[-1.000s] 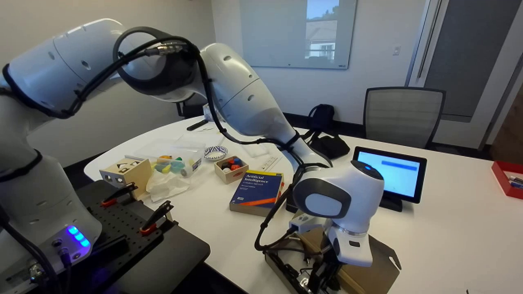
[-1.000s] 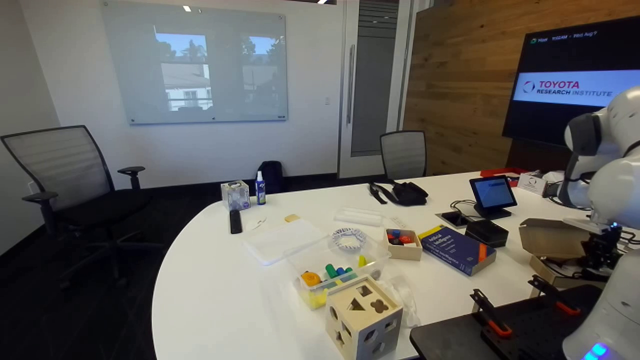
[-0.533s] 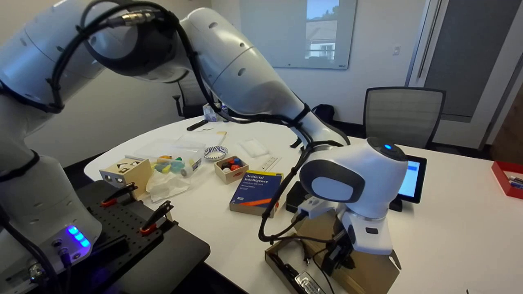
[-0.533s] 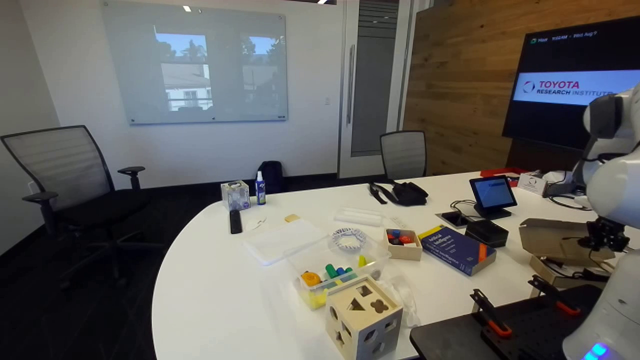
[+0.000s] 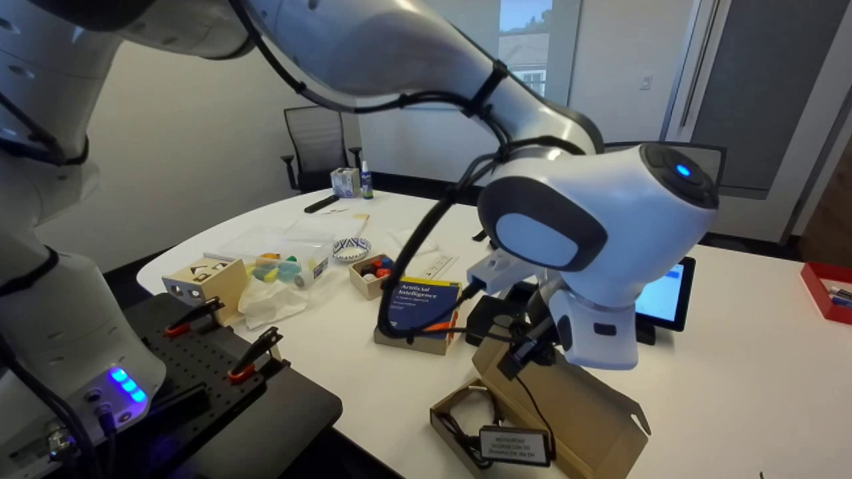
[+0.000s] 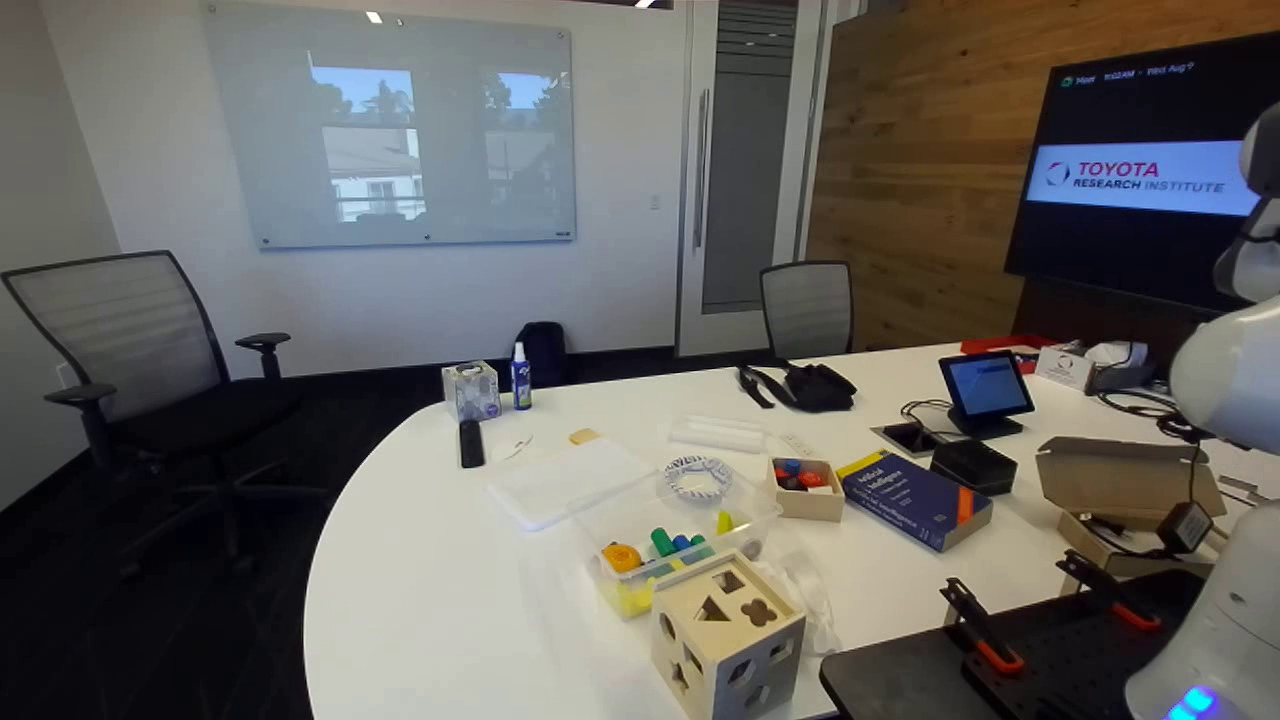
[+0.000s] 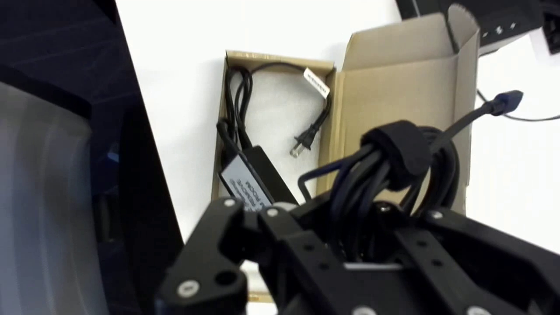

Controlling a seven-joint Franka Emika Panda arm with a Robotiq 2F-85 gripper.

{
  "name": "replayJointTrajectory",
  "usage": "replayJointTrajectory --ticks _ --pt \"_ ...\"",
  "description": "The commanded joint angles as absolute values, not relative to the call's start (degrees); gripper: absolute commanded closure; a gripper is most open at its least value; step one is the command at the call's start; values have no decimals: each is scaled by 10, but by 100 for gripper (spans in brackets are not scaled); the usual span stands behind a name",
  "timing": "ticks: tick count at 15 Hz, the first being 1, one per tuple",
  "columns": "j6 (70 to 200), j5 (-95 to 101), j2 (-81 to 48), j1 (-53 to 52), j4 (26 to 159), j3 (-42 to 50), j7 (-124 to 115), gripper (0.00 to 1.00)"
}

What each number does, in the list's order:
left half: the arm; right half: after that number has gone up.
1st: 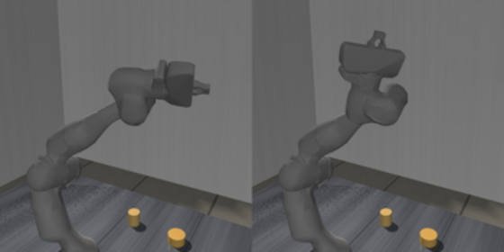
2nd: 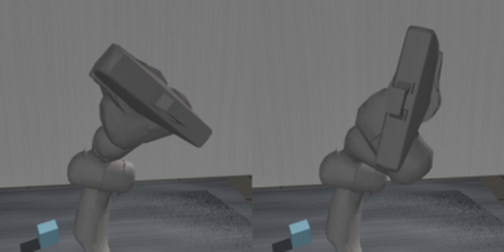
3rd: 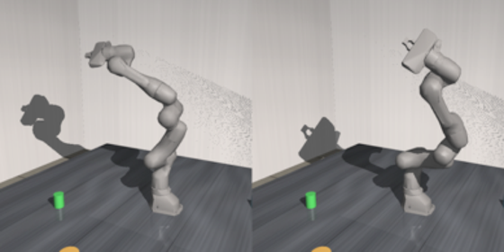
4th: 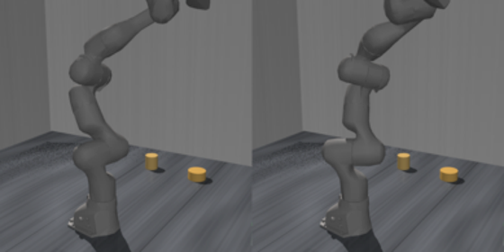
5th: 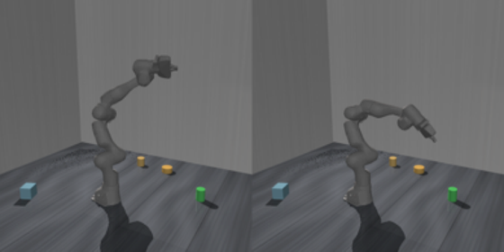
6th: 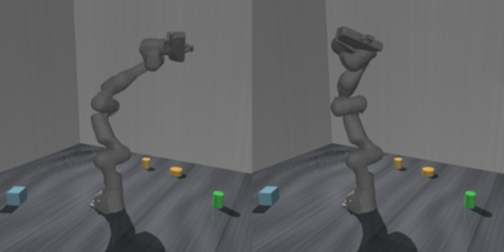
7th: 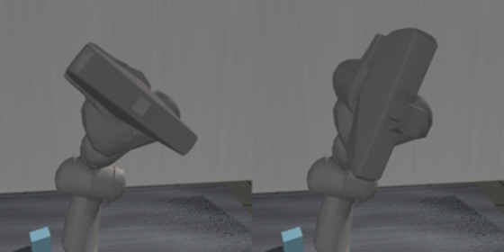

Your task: Press the center button of the black object next to the book, open the cardboard box, remove the cable and put it on the table

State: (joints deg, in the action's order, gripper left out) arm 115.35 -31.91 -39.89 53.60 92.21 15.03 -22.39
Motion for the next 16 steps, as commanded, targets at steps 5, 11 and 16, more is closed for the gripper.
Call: replayJointTrajectory --ticks 5,11,16 --pt "881 -414 -248 581 985 159 -214 99" --pt "792 -522 -160 563 1039 179 -204 99" --pt "804 -594 -85 507 1094 183 -212 99"
